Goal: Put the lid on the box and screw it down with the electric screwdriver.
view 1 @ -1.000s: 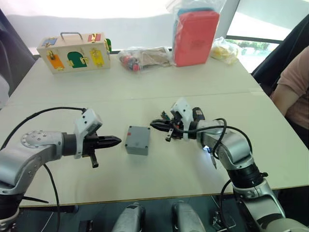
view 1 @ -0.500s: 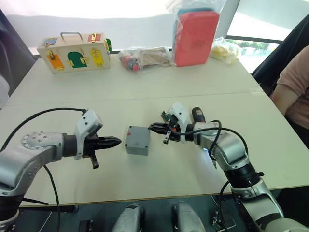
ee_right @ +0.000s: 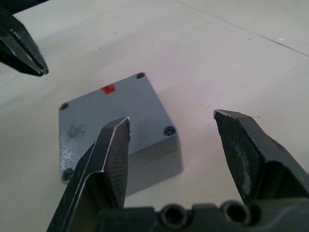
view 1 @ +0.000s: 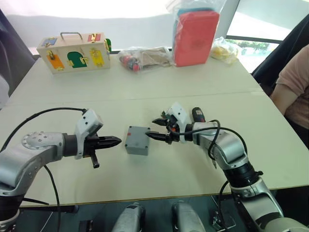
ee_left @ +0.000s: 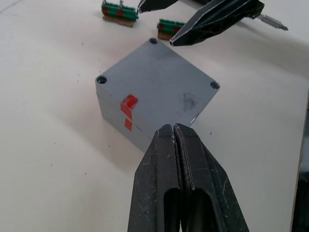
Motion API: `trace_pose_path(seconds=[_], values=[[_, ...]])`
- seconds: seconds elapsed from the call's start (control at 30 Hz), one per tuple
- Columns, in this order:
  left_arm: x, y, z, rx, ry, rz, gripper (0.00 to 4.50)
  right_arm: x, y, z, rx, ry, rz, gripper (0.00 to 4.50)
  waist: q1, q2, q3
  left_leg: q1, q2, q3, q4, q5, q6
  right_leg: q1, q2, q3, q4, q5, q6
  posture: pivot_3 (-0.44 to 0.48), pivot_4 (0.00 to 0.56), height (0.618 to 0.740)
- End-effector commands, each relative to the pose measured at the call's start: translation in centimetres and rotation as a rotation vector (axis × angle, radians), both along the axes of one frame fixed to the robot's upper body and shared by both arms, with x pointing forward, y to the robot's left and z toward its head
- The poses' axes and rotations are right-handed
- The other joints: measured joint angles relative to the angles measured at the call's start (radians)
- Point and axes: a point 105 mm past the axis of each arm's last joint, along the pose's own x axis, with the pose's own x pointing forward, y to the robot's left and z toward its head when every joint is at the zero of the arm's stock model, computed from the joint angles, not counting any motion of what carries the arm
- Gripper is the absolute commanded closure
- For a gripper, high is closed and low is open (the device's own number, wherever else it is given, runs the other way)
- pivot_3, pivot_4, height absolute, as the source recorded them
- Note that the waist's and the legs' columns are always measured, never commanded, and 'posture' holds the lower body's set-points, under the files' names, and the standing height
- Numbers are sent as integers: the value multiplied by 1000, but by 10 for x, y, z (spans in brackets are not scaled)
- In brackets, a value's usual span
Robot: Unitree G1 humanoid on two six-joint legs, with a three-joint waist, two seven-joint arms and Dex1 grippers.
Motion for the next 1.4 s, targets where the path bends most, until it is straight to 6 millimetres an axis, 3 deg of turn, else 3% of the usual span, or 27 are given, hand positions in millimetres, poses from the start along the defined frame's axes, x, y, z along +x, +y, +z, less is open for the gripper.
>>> trace_pose_path(seconds=[0.03, 0.13, 0.2, 0.33, 0.4, 0.57, 0.77, 1.17, 1.4], values=[[-1, -12, 22, -33, -73, -66, 4500, 4, -31, 36, 23, -18, -98, 1596, 1, 0, 0, 0, 0, 0, 0, 0, 0, 0, 0, 0, 0, 0, 0, 0, 150, 740], [-8, -27, 30, -19, -97, -181, 4500, 3, -69, 54, -70, 56, -178, 866, -1, 0, 0, 0, -1, 0, 0, 0, 0, 0, -1, 0, 0, 0, 0, 0, 150, 740], [-11, -36, 33, -5, -117, -246, 4500, 3, -90, 65, -169, 101, -248, 152, -3, 1, 1, 0, 0, 0, 0, 0, 1, 0, -1, 0, 0, 0, 0, 0, 150, 740], [-13, -50, 35, 6, -150, -346, 4500, 2, -122, 73, -279, 294, -414, 59, -12, 1, 1, 0, 1, 2, -1, 0, 1, -1, 0, 1, -1, 0, 0, 0, 150, 740], [-13, -56, 35, 12, -166, -395, 4500, 0, -135, 64, -353, 413, -467, 59, -9, 1, 1, 0, 1, 2, -1, 0, 1, -1, 1, 1, -1, 0, 0, 0, 150, 740], [-9, -66, 26, 25, -188, -445, 4500, 7, -135, 51, -356, 590, -465, 59, -6, 1, 1, 0, 1, 3, 0, -4, 8, 1, -1, 2, -2, 0, 0, 0, 150, 740], [-9, -70, 16, 27, -190, -452, 4500, 14, -135, 28, -411, 711, -513, 59, -5, 1, 1, -1, 0, 4, 0, -2, 4, 0, -1, 2, -2, 0, 0, 0, 150, 740], [-23, -71, 9, -6, -171, -376, 4500, 9, -129, -13, -560, 805, -504, 59, -5, 0, 0, -1, 0, 3, 0, -3, 5, -1, 0, 2, -1, 0, 0, 0, 150, 740], [-24, -68, 6, -12, -160, -340, 4500, 5, -135, -25, -652, 800, -504, 2415, -4, -1, 0, 0, 0, 3, 1, -3, 5, 0, 0, 1, -1, 0, 0, 0, 150, 740]])
